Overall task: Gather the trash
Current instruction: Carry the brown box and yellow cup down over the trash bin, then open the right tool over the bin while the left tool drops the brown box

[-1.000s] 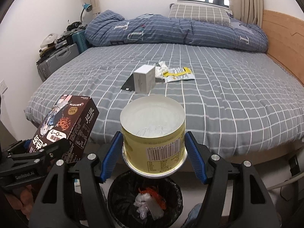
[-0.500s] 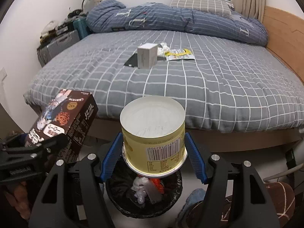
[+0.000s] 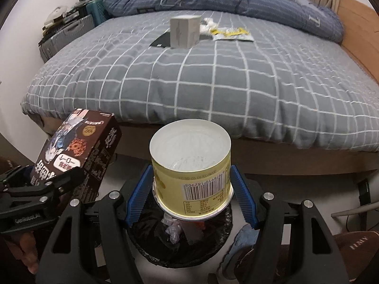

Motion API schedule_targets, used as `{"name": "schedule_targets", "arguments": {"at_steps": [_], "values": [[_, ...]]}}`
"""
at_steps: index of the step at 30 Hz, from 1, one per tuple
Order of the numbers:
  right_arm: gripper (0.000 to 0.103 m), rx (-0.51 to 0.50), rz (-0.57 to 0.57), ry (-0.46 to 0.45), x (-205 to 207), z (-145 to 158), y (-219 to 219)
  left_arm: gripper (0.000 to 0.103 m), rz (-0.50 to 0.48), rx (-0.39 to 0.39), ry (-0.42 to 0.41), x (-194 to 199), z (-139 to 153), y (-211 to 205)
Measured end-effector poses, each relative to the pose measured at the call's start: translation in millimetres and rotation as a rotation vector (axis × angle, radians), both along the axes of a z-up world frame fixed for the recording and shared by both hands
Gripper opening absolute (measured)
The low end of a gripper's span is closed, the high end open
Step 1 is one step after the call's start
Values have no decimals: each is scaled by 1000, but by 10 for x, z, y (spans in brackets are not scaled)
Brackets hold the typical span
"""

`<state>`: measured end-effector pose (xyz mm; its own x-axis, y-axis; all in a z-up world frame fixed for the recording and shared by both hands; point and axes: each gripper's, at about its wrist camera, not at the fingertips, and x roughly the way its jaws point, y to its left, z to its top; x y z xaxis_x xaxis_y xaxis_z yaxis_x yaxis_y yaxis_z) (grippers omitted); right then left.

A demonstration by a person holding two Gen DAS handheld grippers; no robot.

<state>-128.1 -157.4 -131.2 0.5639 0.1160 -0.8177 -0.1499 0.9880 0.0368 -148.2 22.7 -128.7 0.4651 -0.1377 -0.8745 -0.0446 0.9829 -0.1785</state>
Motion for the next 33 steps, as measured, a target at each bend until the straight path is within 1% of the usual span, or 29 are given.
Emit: {"name": "schedule_targets", "arguments": {"at_steps": [4, 10, 14, 15, 16, 19, 21, 24, 33], "values": [[65, 5, 21, 21, 76, -73, 120, 90, 16, 24, 4, 62, -92, 122], [65, 14, 44, 48, 136, -139, 273, 90, 42, 23, 18, 51, -150, 275], [65, -9, 65, 64, 134, -178, 333, 90, 40, 20, 19, 52, -149, 270], [66, -16, 66, 60, 126, -180, 333, 90, 35, 20, 19, 56, -149, 253], [71, -25, 64, 57, 116, -180, 320, 90, 31, 21, 20, 65, -152, 230], [78, -29, 50, 45, 85, -168, 231, 90, 17, 26, 23, 80, -169, 156], [80, -39, 38, 47, 74, -178, 154, 90, 12, 22, 29, 93, -191, 118], [86, -50, 11, 46, 49, -194, -11, 90, -11, 17, 38, 119, -217, -18], [94, -50, -100, 36, 13, -163, -540, 90, -105, 21, 44, 136, -252, -545]]}}
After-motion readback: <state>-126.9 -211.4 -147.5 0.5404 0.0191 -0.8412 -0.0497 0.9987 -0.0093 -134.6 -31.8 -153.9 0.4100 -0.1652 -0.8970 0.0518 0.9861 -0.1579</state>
